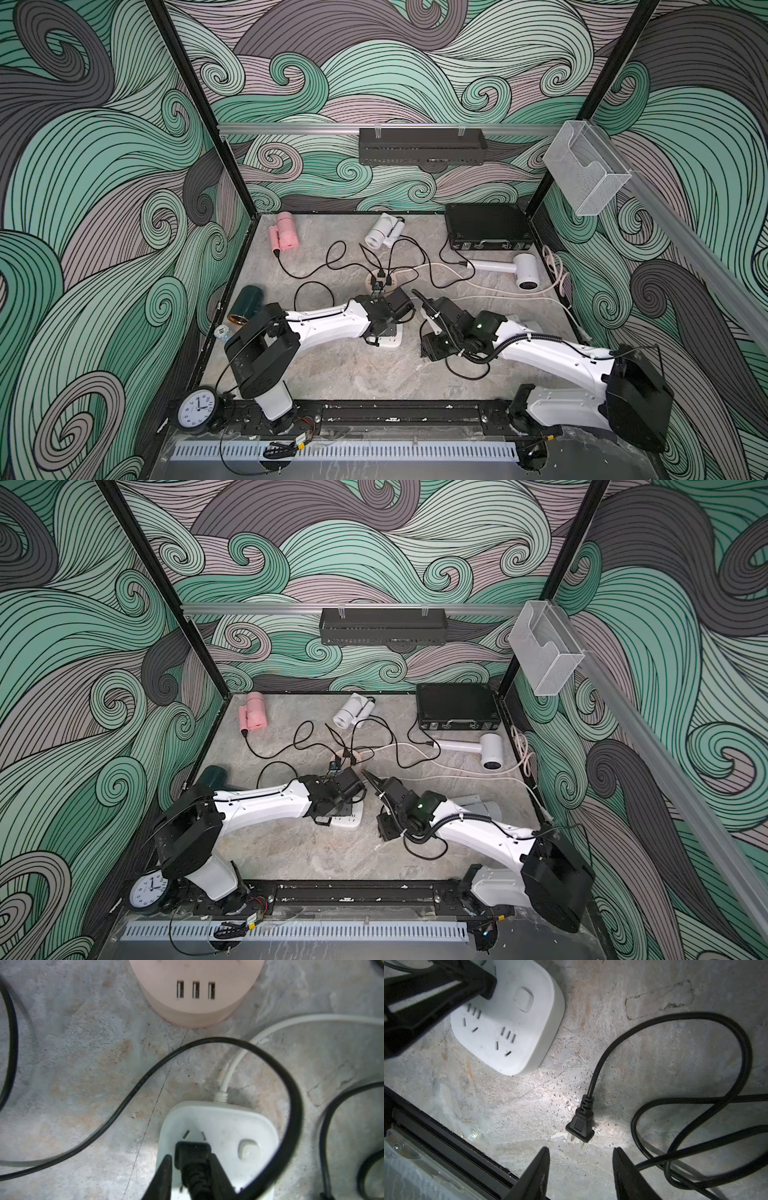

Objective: Charge the blow dryers
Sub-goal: Insert the plug into the socket, then pick up the plug from the center of the board.

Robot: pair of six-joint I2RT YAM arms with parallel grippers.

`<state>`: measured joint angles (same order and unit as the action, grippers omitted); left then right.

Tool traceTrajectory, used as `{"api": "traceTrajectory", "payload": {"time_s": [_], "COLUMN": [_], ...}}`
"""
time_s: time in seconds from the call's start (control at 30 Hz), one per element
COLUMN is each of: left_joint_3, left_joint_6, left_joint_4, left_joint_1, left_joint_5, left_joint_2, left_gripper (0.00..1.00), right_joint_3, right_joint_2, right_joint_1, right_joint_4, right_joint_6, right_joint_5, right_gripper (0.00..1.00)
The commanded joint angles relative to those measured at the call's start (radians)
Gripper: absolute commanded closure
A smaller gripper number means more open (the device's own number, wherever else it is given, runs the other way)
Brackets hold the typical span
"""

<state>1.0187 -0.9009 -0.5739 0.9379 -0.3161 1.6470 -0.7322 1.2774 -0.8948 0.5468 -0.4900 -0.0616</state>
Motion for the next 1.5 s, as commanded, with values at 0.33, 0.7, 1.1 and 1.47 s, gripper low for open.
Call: {"api": "traceTrajectory", "payload": {"time_s": [0.33,0.7,1.1,1.47], "left_joint_3": [-0.003,-0.04,0.03,0.12], "left_joint_6": [0.037,0.065,0.017,-0.066], "left_joint_4": [-0.069,-0.091,-0.038,0.187], "left_joint_1": [-0.031,-0.082,-0.128,-0.121], "left_joint_5": [0.106,0.149,0.568,0.779], "left_joint_2": [-0.217,-0.333,-0.285,-0.102], "left_gripper": [0.56,0.58,0.62,0.55], "right_joint_3": [-0.019,-0.053,0.051,0.094], "right_joint_2": [0.179,0.259,-0.135,-0.317], "right_joint_1": [-0.007,-0.009,-0.016,-0.041], "right_joint_4": [-0.075,-0.087,-0.098,-0.13], "right_joint_6": [-0.052,-0.05,-0.018,-0.007], "right_joint_5": [0.022,0.006,0.094,0.124], "right_gripper": [0.61,0.83,0.87,0.86]}}
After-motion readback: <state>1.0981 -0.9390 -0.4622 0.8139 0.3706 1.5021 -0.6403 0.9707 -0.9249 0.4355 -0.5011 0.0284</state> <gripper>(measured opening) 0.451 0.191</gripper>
